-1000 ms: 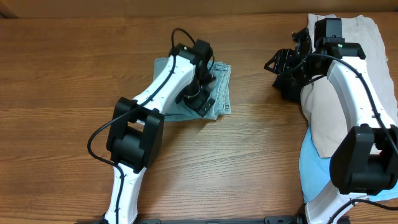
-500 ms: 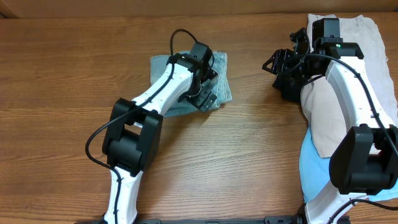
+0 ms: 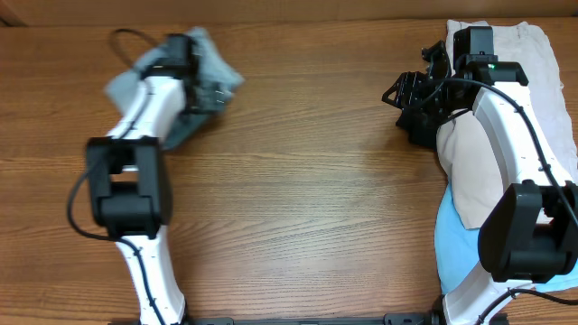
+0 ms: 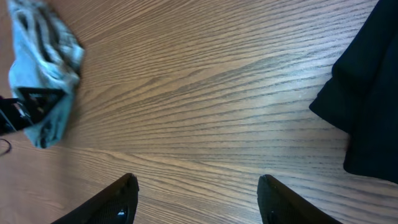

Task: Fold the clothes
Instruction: 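Drag the folded shorts with the left gripper to the table's top-left corner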

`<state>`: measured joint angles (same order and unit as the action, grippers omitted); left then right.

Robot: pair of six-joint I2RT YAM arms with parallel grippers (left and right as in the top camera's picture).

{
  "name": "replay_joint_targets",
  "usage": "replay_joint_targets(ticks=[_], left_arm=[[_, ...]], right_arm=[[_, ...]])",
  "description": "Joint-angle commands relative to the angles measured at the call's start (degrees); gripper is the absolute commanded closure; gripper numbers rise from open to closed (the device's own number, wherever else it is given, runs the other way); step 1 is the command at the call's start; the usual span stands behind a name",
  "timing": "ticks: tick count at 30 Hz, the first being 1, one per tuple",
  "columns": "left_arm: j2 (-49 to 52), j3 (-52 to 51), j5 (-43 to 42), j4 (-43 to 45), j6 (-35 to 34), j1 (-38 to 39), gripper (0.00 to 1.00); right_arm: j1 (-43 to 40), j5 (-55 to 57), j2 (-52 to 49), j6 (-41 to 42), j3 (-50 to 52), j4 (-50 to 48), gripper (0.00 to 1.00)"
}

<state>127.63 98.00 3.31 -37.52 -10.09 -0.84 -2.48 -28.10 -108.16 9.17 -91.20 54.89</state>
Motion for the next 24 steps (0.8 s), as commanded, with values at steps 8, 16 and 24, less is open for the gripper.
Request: replay_joint_targets(ticks=[8, 16, 24], left_arm=[[3.54, -1.16, -1.05, 12.48, -8.83, -14.64, 0.00], [7.69, -1.14, -3.32, 23.17, -10.08, -18.05, 0.00], [8.02, 0.24, -2.23, 23.91, -0.22, -18.47, 0.00]], right_arm=[[0.28, 0.15, 0.04, -0.22, -0.26, -0.02, 0.34], [1.07, 0.20, 0.04, -0.24, -0.26, 1.44, 0.34], [2.23, 0.17, 0.04, -0.22, -0.26, 1.46, 0.34]])
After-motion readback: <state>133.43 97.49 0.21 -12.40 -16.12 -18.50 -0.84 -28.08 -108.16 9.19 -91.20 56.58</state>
